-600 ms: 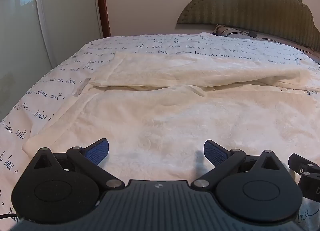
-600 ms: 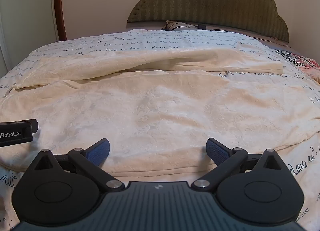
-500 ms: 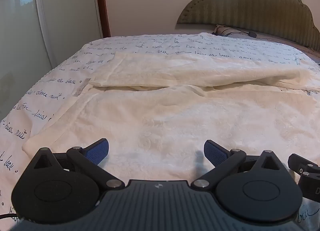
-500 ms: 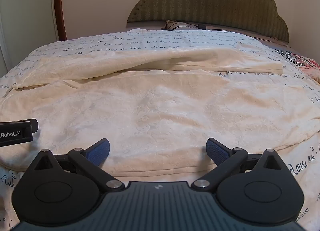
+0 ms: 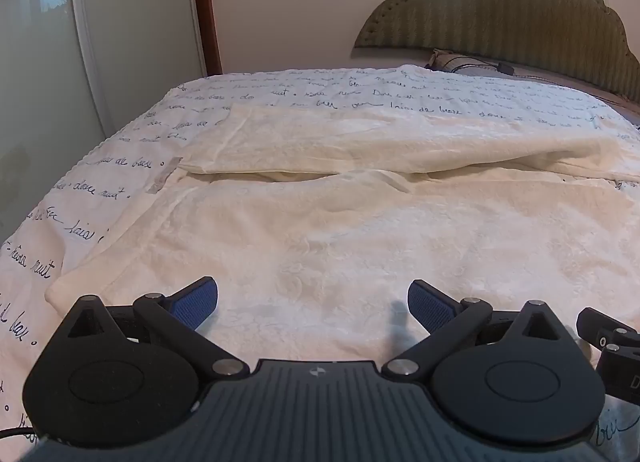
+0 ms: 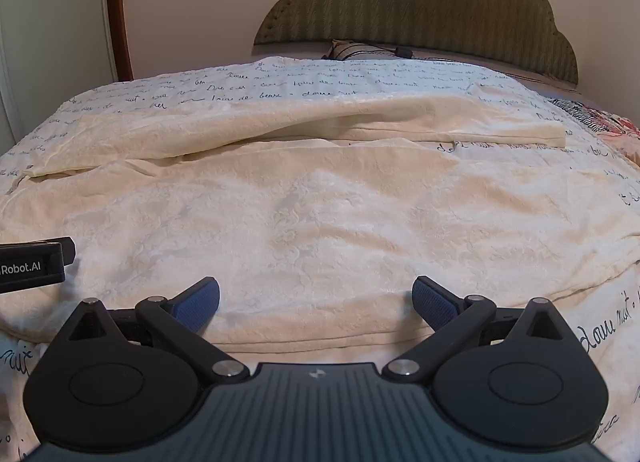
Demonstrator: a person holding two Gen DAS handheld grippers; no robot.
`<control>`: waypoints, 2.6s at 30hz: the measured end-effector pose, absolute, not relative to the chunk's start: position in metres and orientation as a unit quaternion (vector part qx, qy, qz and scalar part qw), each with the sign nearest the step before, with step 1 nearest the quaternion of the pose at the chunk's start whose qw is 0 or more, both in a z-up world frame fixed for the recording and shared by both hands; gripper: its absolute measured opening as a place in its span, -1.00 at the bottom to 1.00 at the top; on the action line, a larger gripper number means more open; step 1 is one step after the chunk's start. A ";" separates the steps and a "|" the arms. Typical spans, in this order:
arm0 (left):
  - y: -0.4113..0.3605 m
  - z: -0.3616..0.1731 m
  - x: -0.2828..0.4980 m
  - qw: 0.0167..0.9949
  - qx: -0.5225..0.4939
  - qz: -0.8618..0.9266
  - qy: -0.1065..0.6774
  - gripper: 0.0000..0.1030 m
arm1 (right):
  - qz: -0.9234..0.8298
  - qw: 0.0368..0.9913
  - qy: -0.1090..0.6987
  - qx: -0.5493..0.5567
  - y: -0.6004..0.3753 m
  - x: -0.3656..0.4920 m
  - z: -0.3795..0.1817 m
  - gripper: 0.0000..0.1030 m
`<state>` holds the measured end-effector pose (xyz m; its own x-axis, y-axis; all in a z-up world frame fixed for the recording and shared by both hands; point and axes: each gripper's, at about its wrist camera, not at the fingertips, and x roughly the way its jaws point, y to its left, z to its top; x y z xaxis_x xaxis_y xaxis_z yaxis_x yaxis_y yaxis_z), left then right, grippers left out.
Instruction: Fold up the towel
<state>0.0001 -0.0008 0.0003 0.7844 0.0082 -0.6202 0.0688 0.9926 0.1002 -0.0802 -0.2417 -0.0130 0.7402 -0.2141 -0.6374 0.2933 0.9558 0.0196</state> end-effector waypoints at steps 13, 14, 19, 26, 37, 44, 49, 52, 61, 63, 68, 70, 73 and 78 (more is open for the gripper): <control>0.001 -0.001 -0.001 0.942 0.060 -0.019 0.329 0.99 | -0.137 0.931 0.334 0.060 -0.241 -0.080 -0.014 1.00; 0.001 -0.001 0.000 0.942 0.060 -0.019 0.329 0.99 | -0.137 0.931 0.334 0.059 -0.241 -0.080 -0.014 1.00; -0.001 -0.002 -0.001 0.942 0.062 -0.021 0.329 0.99 | -0.137 0.931 0.334 0.059 -0.241 -0.080 -0.014 1.00; -0.003 -0.003 -0.001 0.942 0.066 -0.019 0.328 0.99 | -0.137 0.931 0.334 0.059 -0.241 -0.080 -0.014 1.00; -0.002 -0.004 0.000 0.940 0.057 -0.037 0.336 0.98 | -0.137 0.931 0.334 0.059 -0.241 -0.080 -0.014 1.00; -0.001 -0.004 0.003 0.938 0.061 -0.041 0.339 0.96 | -0.134 0.931 0.335 0.057 -0.241 -0.078 -0.017 1.00; 0.002 -0.002 0.011 0.939 0.079 -0.033 0.334 0.98 | -0.106 0.940 0.323 0.040 -0.237 -0.062 -0.009 1.00; 0.013 -0.001 0.022 0.938 0.079 -0.022 0.338 0.98 | -0.065 0.951 0.302 0.026 -0.232 -0.049 0.005 1.00; 0.055 0.010 0.063 0.937 0.045 0.016 0.345 0.99 | 0.119 0.935 0.334 0.014 -0.222 0.051 0.036 1.00; 0.059 0.015 0.070 0.941 0.051 0.027 0.334 0.99 | 0.148 0.929 0.335 0.051 -0.227 0.079 0.044 1.00; 0.066 0.018 0.087 0.947 0.044 0.032 0.316 0.96 | 0.191 0.924 0.332 0.012 -0.219 0.150 0.051 1.00; 0.068 0.015 0.096 0.947 0.036 0.022 0.318 0.93 | 0.193 0.926 0.324 -0.027 -0.212 0.174 0.049 1.00; 0.069 0.008 0.106 0.944 0.030 0.010 0.330 0.88 | 0.185 0.925 0.324 -0.067 -0.209 0.223 0.033 1.00; 0.067 0.001 0.111 0.948 0.056 0.020 0.313 0.90 | 0.218 0.908 0.347 -0.090 -0.215 0.284 0.006 0.84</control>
